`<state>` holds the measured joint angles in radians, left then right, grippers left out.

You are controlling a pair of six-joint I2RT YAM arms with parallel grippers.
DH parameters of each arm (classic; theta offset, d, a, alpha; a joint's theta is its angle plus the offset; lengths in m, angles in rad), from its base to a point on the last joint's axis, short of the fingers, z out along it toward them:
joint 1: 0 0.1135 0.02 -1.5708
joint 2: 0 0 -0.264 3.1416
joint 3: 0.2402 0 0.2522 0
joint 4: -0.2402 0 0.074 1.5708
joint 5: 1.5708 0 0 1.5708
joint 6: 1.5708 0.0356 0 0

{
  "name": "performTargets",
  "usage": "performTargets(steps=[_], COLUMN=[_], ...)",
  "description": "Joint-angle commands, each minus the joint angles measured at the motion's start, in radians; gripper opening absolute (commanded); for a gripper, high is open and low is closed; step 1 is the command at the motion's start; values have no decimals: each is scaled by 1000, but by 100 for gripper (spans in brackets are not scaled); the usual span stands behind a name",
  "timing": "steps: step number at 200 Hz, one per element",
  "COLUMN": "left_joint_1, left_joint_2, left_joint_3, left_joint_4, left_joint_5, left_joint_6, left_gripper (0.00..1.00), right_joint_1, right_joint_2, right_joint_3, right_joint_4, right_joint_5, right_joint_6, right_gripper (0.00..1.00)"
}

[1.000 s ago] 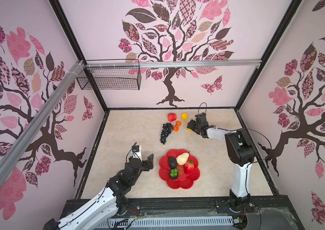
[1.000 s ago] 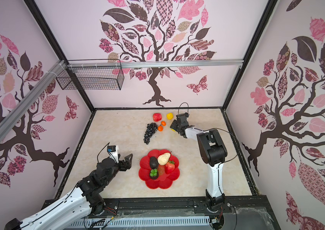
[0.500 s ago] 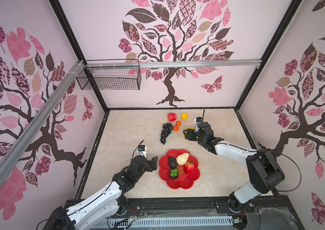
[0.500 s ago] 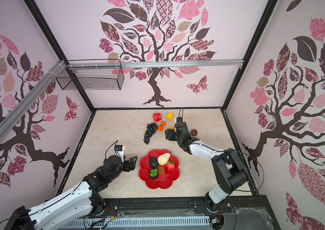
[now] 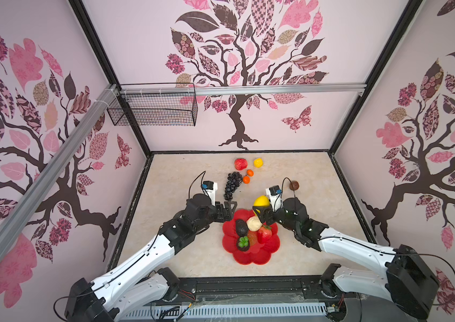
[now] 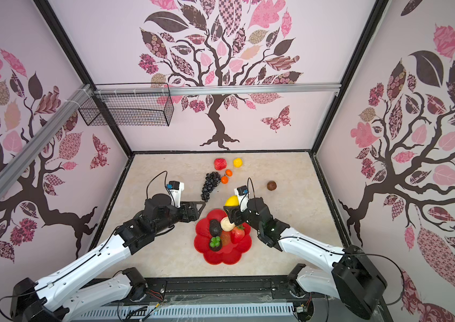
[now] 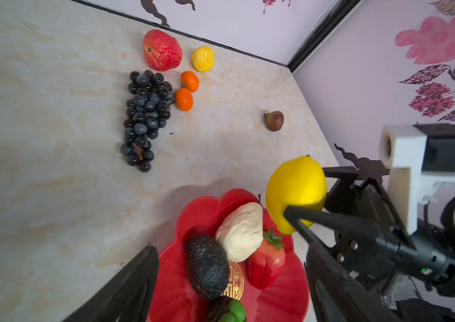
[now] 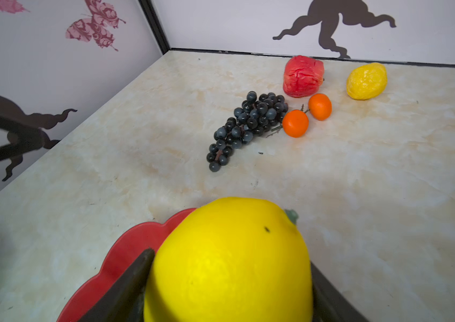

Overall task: Arrange fruit in a fruit bowl
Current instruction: Place the fruit in the fruit bowl.

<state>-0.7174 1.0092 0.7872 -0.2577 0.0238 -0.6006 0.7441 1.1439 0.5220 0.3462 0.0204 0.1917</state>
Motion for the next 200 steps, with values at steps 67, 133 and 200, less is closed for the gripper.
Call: performTargets(steps=[67,133,200], left_joint_1=[6,4,5], left_joint_2=[143,195,231], left_joint_3=[139,145,151], left_joint_4=[-49,-61,-49], left_joint_5=[425,450,470], left_joint_6=[-18,21,26], left_gripper=[82,81,74], right_joint_1=[210,267,297], right_joint_2=[-89,-42,4], right_joint_3=[-56,-33,-6], right_joint_4=[95,126,129], right_joint_5=[158,181,171], right_joint_6=[-164,-180,-177], right_gripper=[60,59,59])
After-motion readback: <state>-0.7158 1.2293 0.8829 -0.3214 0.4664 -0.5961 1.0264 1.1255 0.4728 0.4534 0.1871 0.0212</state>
